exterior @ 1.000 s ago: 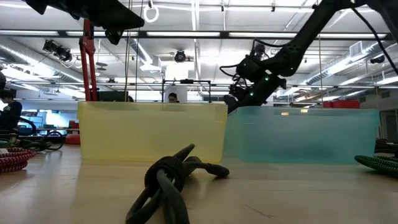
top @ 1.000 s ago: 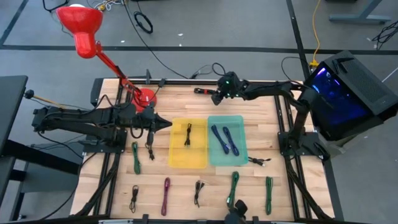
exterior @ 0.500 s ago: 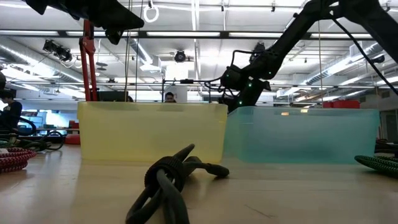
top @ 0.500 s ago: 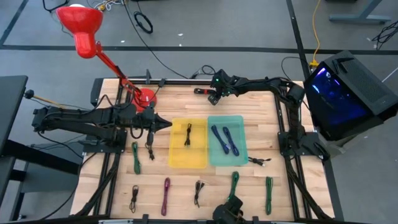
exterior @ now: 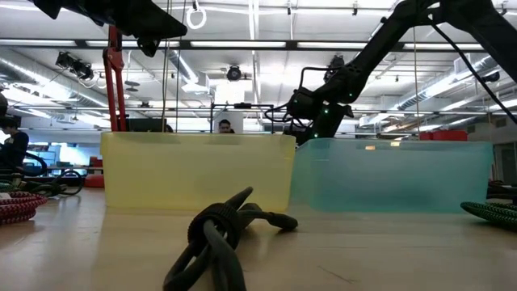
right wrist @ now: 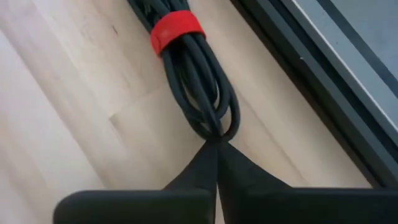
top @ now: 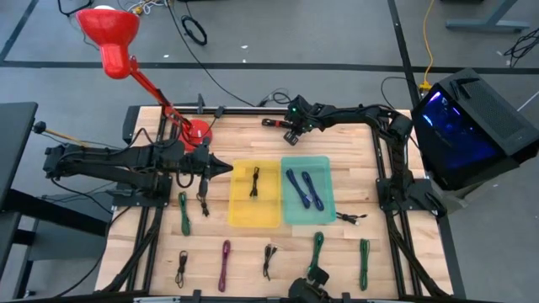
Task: Pick & Place USB Port
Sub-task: Put the black charger cable into the yellow bin
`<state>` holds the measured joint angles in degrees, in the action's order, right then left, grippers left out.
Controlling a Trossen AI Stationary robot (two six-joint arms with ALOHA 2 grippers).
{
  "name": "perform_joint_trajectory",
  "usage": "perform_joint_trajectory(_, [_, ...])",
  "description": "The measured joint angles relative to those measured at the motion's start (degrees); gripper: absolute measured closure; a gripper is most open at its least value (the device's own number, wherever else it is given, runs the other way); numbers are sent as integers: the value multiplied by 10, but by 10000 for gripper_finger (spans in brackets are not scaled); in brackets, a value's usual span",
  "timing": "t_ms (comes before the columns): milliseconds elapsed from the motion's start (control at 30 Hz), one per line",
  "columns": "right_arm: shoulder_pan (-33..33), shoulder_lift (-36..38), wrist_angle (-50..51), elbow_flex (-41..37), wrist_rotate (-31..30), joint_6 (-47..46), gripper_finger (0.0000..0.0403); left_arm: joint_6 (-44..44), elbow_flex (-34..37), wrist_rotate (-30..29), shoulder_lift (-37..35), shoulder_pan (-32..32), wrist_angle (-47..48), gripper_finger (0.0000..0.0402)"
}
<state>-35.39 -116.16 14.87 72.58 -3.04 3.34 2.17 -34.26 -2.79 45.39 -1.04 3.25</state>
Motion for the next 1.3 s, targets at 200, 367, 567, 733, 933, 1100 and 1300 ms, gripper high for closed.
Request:
perform_joint_trajectory(200, [0, 2, 8, 0, 26, -8, 401, 1, 0, -1, 0, 0, 0, 383])
perform_joint_trajectory(367, [0, 10, 27, -1, 27, -13, 401, 1, 0, -4, 0, 0, 0, 383])
perform_joint_trajectory(567, [0, 37, 41, -1, 26, -13, 385, 1, 0, -5, 0, 0, 0, 383])
perform_joint_trajectory(733, [-2, 37, 4, 0, 52, -4, 343, -1, 0, -6, 0, 0, 0, 383])
perform_joint_trajectory(933, [-7, 34, -27, -1, 51, -3, 266, -5, 0, -6, 0, -1, 0, 383])
perform_joint_trajectory(1100, [-13, 34, -26, -1, 50, -3, 213, -5, 0, -6, 0, -1, 0, 383])
perform_joint_trajectory(1300, [-14, 34, -50, -1, 57, -3, 193, -14, 0, -6, 0, -1, 0, 383])
